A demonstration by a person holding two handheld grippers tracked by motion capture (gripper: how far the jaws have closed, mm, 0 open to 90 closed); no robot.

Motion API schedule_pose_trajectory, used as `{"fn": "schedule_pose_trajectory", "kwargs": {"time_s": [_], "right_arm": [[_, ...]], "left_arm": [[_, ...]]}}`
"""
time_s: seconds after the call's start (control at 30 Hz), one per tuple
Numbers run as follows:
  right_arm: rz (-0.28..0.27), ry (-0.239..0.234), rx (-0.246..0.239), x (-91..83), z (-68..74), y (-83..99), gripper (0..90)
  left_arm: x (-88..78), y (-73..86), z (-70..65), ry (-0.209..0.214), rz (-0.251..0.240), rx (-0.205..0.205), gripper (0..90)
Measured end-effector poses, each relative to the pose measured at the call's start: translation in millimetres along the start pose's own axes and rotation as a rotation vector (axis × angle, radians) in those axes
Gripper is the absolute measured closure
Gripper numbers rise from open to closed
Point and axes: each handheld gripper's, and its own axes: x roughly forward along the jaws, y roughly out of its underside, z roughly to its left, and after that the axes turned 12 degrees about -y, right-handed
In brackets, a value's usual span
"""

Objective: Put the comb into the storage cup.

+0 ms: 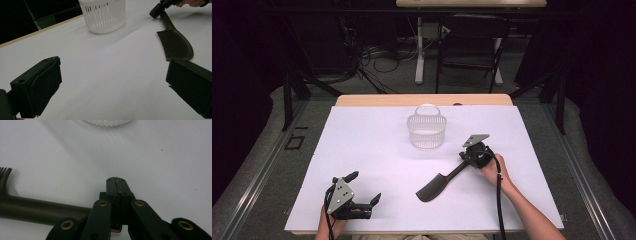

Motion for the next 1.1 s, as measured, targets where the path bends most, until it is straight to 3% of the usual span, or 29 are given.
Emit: {"fn": "schedule_pose_trajectory", "kwargs": {"time_s": [0.43,1.07,1.1], "right_arm": [[0.055,-0.006,0.048,-8.4,4.2,3.9,90.0],[0.111,-0.015,0.050,-16.0,11.8,6.6,90.0],[0.145,-0.015,0.051,-18.1,12.8,5.8,90.0]], "left_arm": [[-0.1,-0.2,0.0,-0.001,0.003,0.006,0.2],[0.1,-0.4,0.1,0.002,0.008,0.010,0.2],[0.1,-0.4,0.1,0.002,0.008,0.010,0.2]]}}
